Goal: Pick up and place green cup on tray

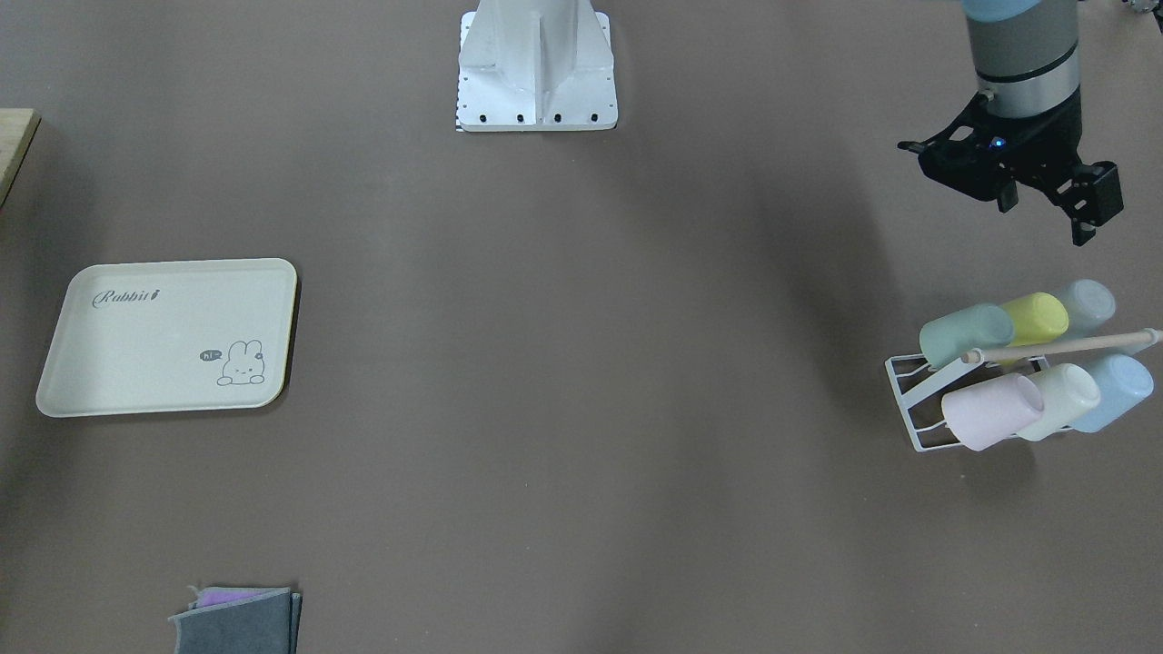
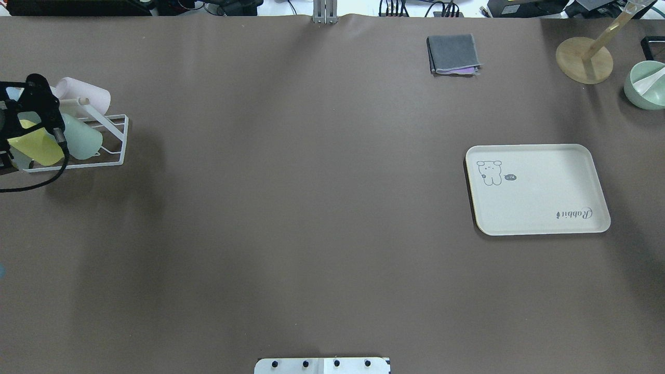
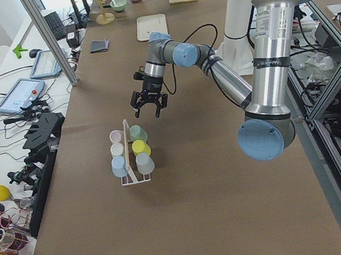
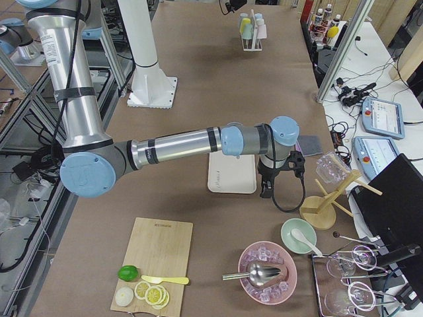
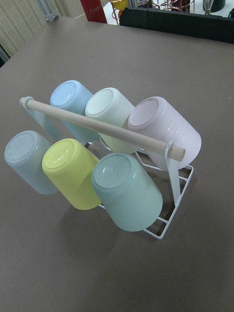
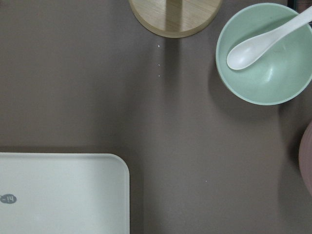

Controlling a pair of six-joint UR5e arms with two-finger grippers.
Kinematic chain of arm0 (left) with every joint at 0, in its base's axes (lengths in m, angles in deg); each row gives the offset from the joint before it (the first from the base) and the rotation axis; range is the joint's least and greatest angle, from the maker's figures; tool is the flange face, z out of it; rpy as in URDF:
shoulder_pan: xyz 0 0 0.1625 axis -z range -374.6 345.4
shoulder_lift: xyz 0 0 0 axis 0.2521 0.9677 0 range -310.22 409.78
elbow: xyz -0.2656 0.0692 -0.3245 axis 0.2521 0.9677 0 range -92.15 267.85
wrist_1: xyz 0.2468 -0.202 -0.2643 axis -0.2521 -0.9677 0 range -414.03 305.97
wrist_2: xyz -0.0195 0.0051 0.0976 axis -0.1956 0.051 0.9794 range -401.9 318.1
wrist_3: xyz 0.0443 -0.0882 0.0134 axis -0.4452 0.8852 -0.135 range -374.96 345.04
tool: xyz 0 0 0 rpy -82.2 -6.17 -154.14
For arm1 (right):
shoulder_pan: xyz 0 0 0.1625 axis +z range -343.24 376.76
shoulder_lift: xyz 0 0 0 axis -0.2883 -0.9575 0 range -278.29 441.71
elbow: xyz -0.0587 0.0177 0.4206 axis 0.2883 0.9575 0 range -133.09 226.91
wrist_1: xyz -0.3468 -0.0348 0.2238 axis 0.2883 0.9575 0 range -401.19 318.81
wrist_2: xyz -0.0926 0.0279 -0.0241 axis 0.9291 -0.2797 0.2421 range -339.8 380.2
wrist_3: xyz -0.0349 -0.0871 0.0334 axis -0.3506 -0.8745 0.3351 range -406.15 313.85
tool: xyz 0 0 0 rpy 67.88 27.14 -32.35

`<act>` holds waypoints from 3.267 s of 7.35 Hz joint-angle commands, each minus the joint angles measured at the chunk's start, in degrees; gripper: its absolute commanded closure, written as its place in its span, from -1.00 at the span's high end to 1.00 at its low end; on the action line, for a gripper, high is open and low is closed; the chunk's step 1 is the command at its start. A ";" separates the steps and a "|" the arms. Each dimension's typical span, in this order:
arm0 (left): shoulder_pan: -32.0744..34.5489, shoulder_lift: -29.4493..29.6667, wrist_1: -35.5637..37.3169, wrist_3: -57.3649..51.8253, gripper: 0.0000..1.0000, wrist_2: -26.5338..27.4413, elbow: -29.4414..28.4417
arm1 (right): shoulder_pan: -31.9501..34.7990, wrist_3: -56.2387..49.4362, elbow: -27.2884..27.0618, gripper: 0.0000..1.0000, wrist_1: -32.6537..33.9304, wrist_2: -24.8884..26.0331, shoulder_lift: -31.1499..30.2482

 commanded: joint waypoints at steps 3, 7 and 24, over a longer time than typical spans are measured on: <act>-7.52 3.26 2.51 -12.05 0.96 22.08 -6.38 | -11.01 20.76 -3.23 1.00 0.17 5.46 2.41; -14.02 8.20 2.24 -30.35 0.96 33.80 -14.73 | -16.92 31.89 -6.30 1.00 -23.11 3.89 -14.19; -18.70 6.62 -10.24 -29.91 0.95 38.39 -31.46 | -21.76 27.95 7.75 -0.75 -38.68 1.60 -14.28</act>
